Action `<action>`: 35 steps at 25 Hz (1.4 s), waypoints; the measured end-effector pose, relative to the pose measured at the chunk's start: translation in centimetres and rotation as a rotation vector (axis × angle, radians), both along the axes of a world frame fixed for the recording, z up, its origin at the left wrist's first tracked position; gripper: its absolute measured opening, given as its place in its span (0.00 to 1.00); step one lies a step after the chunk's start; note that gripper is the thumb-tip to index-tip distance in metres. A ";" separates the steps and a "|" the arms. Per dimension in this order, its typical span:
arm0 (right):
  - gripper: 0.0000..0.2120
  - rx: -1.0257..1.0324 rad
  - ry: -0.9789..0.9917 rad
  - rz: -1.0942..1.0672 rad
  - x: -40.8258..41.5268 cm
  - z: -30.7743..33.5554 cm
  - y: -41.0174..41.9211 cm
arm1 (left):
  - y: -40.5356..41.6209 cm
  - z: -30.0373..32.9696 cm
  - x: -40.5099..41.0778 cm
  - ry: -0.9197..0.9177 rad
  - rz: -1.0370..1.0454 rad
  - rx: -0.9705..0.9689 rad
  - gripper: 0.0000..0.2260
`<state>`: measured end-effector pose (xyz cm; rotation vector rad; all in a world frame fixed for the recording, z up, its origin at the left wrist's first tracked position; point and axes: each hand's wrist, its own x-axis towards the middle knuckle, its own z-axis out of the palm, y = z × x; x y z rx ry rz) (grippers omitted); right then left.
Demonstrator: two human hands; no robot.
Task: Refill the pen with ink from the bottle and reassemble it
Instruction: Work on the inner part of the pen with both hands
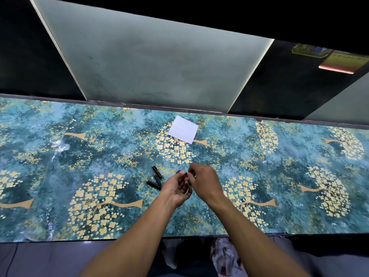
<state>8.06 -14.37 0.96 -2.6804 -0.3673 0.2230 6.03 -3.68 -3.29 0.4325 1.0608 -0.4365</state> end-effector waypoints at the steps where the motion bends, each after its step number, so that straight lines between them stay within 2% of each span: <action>1: 0.04 -0.007 -0.002 0.008 0.0 0.0 0.1 | 0.1 0.1 0.0 0.007 -0.001 -0.013 0.08; 7: 0.02 -0.034 -0.016 0.044 0.2 0.2 0.4 | 0.2 0.3 0.4 0.031 0.009 -0.079 0.08; 19: 0.08 -0.243 -0.067 0.135 0.6 -0.3 0.8 | 0.5 0.3 0.8 0.082 0.032 -0.140 0.10; 23: 0.09 -0.221 -0.058 0.124 0.7 -0.5 0.5 | 0.5 0.2 0.8 0.087 0.032 -0.128 0.10; 28: 0.05 -0.173 -0.026 0.163 1.0 -0.4 0.4 | 0.6 -0.3 1.0 0.087 0.021 -0.131 0.08; 35: 0.06 -0.255 -0.043 0.185 0.6 -0.1 0.9 | 0.6 -0.2 0.7 0.069 -0.013 -0.130 0.10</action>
